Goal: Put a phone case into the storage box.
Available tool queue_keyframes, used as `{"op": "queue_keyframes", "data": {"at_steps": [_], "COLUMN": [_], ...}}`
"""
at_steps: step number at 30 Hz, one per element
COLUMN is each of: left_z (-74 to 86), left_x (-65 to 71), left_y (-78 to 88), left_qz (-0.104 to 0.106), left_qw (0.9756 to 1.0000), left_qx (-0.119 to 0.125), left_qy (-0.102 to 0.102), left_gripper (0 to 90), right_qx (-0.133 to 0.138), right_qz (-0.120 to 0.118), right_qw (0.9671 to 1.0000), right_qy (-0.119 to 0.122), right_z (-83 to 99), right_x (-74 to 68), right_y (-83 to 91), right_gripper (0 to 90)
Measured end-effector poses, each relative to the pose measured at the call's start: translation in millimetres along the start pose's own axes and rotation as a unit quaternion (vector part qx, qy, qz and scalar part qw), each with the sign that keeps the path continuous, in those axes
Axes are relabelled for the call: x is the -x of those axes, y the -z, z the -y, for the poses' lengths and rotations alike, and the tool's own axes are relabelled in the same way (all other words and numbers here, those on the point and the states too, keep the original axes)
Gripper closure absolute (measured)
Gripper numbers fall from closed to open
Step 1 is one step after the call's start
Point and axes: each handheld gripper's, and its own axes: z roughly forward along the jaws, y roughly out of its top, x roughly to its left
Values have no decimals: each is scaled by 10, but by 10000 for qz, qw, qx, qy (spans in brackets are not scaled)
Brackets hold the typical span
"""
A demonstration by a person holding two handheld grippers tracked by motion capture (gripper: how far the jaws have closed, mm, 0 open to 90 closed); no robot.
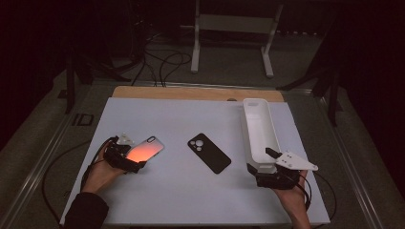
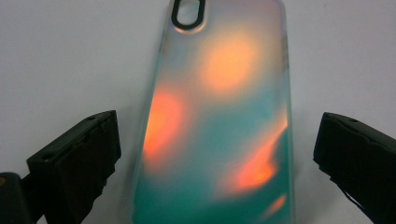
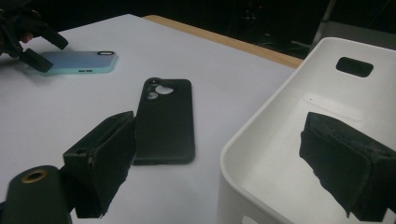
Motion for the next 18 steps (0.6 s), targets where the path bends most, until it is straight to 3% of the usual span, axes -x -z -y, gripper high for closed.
{"op": "queue_keyframes", "data": {"at_steps": [10, 18], "left_z": [6, 17], "left_x": [26, 15], "left_y": [-42, -56], "left_qz": [-152, -55], "left_qw": [9997, 9997], "left_qx": [-171, -237], "left_qy": [-62, 30], "left_gripper": [32, 58], "right_qx": [-6, -32], "right_qz": [4, -7], "right_qw": [10000, 10000], "right_qy": [-21, -18], "right_z": [5, 10], "right_x": [1, 2], "right_y": [-7, -12], "right_gripper": [109, 109]}}
